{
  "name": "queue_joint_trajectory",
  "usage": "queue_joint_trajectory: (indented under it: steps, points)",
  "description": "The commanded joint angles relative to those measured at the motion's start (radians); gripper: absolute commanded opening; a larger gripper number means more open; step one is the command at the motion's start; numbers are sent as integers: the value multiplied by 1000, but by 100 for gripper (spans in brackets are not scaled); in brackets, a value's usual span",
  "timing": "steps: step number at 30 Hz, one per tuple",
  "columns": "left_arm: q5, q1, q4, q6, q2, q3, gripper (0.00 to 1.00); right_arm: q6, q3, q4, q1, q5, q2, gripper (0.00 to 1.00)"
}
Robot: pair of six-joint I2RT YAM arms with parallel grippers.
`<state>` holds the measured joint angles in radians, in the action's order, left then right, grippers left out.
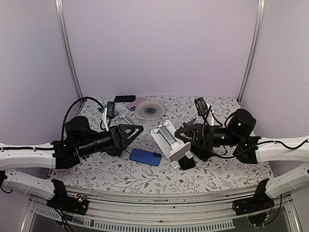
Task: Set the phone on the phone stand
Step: Pass from the right arm to the left
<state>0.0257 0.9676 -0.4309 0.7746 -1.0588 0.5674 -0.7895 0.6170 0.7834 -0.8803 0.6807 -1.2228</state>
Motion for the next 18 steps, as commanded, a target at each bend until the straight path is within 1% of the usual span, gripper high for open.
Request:
queue_joint_trajectory:
  steps: [1,4,7,11,13,18]
  points:
    - [62,31,-104,24,-22,-5,87,-26,38,89,-9,6,-12,2]
    - [70,55,-137,17,-45,2,80,-46,33,93,-8,-35,-17,2]
    - [79,78,-185,5,-66,4,70,-79,12,126,-9,-94,-16,2]
    - [83,110,-233,-12,-83,9,60,-116,-25,163,-8,-164,-4,2]
    - [87,128,-257,-23,-88,15,57,-116,-31,162,-8,-172,-1,2]
    - [87,164,-276,-37,-128,56,55,-119,-33,173,-11,-160,-18,2]
